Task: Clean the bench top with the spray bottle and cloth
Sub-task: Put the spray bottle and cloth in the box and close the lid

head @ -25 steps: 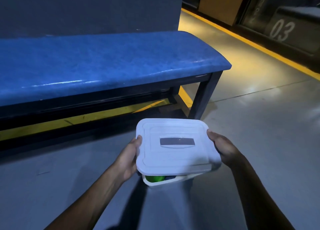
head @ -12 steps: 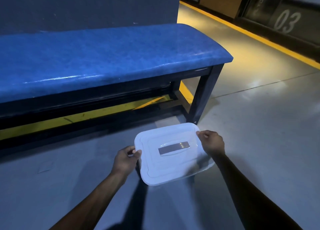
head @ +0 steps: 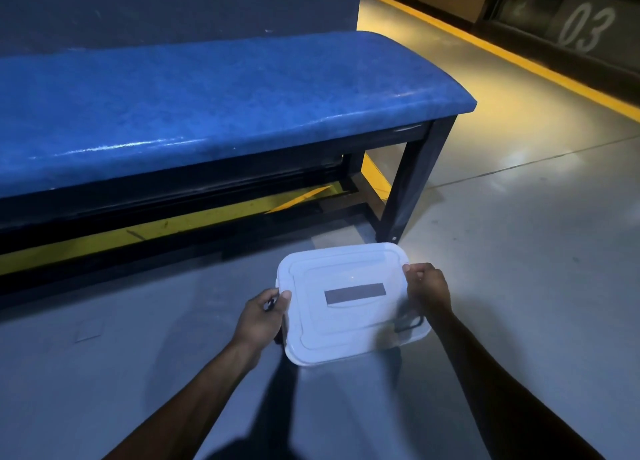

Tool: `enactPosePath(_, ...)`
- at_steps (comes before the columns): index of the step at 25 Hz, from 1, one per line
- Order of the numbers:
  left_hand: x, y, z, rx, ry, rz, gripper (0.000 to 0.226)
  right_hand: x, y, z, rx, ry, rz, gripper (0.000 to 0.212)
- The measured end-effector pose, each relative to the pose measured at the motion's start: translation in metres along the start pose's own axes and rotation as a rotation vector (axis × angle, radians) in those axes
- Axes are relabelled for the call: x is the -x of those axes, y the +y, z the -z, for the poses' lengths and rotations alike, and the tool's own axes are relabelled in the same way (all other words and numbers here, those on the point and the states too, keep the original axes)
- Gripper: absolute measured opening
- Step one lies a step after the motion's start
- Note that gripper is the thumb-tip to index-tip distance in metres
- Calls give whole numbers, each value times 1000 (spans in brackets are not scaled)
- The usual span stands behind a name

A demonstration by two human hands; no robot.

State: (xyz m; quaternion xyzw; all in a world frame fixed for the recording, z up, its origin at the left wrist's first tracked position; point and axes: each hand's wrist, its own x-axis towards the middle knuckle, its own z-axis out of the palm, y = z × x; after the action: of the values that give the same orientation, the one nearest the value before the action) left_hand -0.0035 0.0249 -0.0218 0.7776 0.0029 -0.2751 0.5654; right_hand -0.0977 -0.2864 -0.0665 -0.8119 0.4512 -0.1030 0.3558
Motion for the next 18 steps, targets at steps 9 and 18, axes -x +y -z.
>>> enactPosePath(9,8,25,-1,-41,10,-202,35,-11,-17,18,-32,-107,-89,44)
enactPosePath(18,-9,4,-7,-307,-244,-216,57,-17,-36,55,-82,-183,-152,34)
